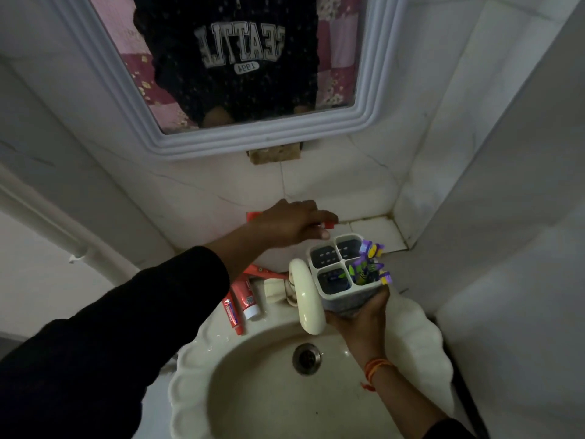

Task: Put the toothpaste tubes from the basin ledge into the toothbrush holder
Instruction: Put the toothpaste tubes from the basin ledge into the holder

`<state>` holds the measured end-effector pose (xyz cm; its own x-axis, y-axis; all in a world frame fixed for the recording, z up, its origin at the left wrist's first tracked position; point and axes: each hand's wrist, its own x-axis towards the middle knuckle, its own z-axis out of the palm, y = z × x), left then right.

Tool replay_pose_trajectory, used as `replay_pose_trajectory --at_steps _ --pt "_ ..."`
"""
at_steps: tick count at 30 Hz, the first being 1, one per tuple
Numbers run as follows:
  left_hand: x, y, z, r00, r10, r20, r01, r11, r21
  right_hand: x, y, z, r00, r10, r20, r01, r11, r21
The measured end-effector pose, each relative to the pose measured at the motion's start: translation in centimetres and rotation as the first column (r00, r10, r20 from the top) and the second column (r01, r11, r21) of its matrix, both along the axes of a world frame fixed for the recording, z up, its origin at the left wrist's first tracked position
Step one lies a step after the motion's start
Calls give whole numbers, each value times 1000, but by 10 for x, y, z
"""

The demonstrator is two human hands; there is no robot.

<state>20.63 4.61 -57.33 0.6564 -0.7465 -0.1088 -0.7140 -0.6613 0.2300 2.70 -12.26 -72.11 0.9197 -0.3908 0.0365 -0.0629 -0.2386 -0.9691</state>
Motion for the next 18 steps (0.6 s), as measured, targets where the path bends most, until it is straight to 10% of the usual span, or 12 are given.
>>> replay_pose_trajectory --at_steps 10,18 --pt "-33 -115 72 1000 8 -3 -5 809 588 -3 -9 -4 999 40 -23 -38 996 76" --pt "-30 -129 61 939 304 -162 -210 879 429 -1 -12 -3 998 47 -28 -43 990 133"
